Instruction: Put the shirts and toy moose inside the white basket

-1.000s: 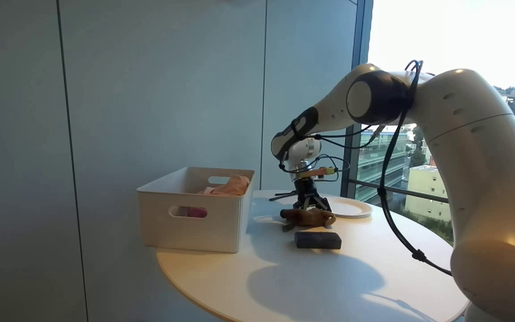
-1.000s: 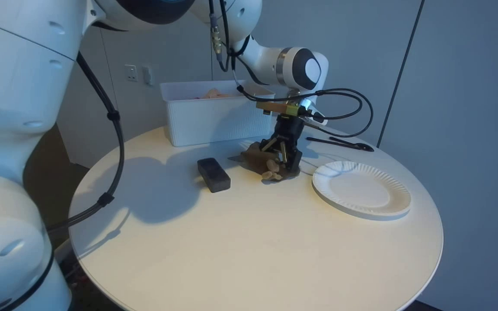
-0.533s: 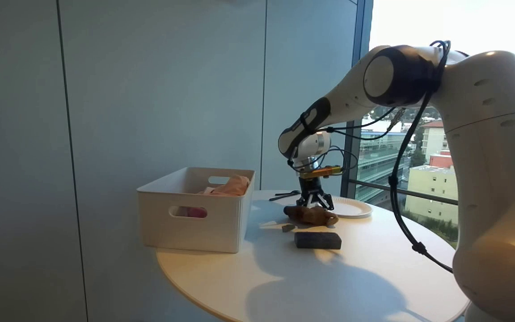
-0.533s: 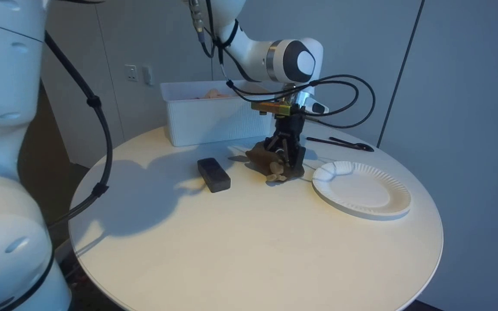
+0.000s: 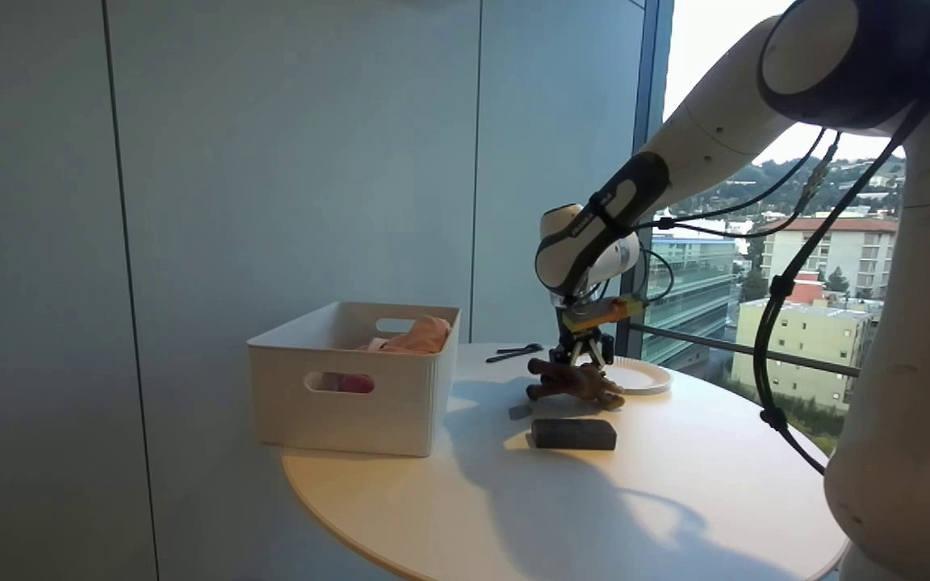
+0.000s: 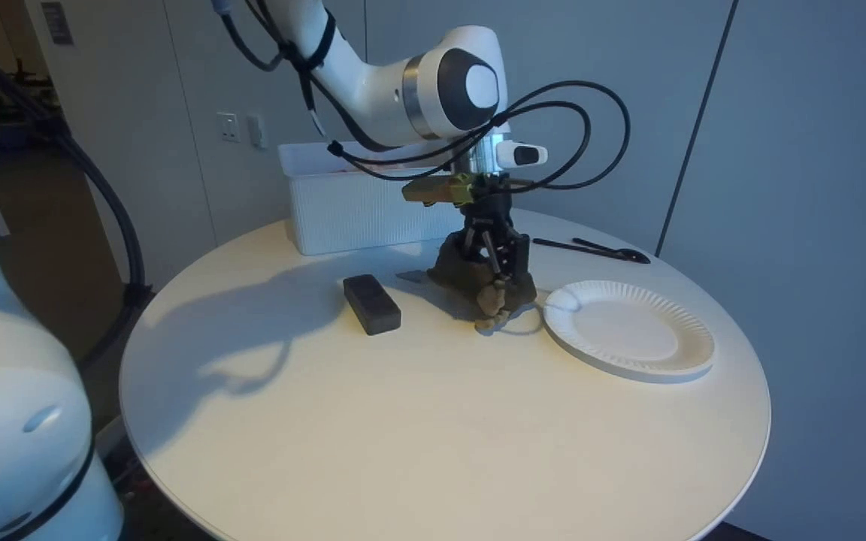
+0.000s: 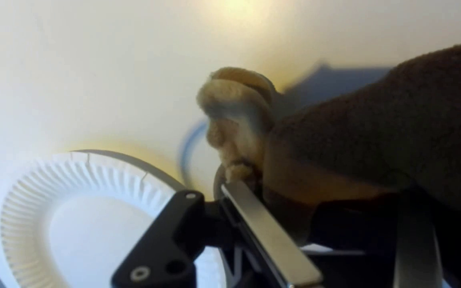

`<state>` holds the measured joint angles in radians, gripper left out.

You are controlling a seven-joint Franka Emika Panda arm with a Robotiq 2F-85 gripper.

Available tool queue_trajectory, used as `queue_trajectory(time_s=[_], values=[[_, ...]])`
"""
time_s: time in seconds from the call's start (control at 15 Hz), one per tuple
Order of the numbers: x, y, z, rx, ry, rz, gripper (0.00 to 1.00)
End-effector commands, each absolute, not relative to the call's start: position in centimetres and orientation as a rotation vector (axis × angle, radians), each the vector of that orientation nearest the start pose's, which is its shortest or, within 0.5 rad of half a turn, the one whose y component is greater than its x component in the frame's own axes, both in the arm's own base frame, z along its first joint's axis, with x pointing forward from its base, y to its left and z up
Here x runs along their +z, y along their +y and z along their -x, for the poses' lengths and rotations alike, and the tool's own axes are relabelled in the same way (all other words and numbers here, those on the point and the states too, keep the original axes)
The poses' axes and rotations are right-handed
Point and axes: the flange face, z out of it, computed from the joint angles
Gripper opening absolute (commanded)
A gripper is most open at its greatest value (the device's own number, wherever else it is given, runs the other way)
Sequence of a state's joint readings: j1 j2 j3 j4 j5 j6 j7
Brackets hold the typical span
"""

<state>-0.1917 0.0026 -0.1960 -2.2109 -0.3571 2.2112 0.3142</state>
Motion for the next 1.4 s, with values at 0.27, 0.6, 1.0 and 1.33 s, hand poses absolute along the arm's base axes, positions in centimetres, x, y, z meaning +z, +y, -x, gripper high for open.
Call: queue_trajectory(time_s=[0.27, 0.6, 1.0, 1.33], values=[[44.0, -13.0, -41.7, -0.611, 0.831, 3.429, 0.08], [48.3, -7.3, -37.1, -0.990, 0.849, 3.410, 0.08], [51.9, -0.2, -36.5, -1.463, 0.688, 3.347, 0.08], [53.6, 6.5, -40.2, -1.886, 0.460, 3.262, 0.09]])
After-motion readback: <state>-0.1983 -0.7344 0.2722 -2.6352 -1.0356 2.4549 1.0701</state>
